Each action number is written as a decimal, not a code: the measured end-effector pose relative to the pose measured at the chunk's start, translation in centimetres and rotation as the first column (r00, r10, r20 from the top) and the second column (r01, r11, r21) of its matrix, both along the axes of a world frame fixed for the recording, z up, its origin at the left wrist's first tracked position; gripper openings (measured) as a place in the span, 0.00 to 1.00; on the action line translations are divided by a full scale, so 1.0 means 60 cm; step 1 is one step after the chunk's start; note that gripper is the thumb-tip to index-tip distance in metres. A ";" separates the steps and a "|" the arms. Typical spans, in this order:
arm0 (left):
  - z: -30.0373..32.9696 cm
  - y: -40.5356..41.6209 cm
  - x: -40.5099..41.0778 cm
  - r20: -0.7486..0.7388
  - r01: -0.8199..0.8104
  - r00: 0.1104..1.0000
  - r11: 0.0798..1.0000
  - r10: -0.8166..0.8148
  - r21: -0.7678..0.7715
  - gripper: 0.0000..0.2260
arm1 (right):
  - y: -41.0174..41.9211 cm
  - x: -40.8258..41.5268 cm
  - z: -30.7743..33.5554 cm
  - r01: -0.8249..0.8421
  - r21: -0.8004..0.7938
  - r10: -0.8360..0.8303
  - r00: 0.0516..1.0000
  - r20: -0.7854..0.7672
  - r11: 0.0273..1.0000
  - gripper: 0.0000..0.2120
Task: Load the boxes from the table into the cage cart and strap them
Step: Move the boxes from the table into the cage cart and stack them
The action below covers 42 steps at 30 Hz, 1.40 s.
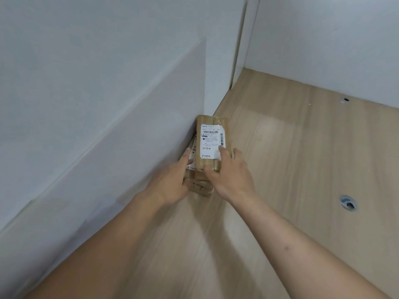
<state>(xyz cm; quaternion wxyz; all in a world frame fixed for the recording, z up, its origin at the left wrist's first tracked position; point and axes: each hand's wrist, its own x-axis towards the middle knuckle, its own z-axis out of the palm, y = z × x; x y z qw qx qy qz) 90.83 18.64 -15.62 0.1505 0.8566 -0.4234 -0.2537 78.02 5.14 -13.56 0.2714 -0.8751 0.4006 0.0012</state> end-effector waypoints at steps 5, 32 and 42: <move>-0.023 -0.005 0.010 0.023 -0.013 1.000 1.000 0.012 0.020 0.29 | 0.000 0.050 -0.016 0.095 -0.020 -0.095 0.995 -0.007 0.995 0.53; -0.099 -0.164 -0.038 0.335 -0.240 0.932 0.930 0.140 0.277 0.53 | -0.099 -0.122 -0.082 0.415 0.025 -0.414 0.909 -0.045 0.910 0.49; -0.066 -0.147 -0.099 0.166 -0.246 0.963 0.939 0.210 0.241 0.52 | -0.077 -0.177 -0.062 0.423 0.013 -0.423 0.906 -0.036 0.906 0.48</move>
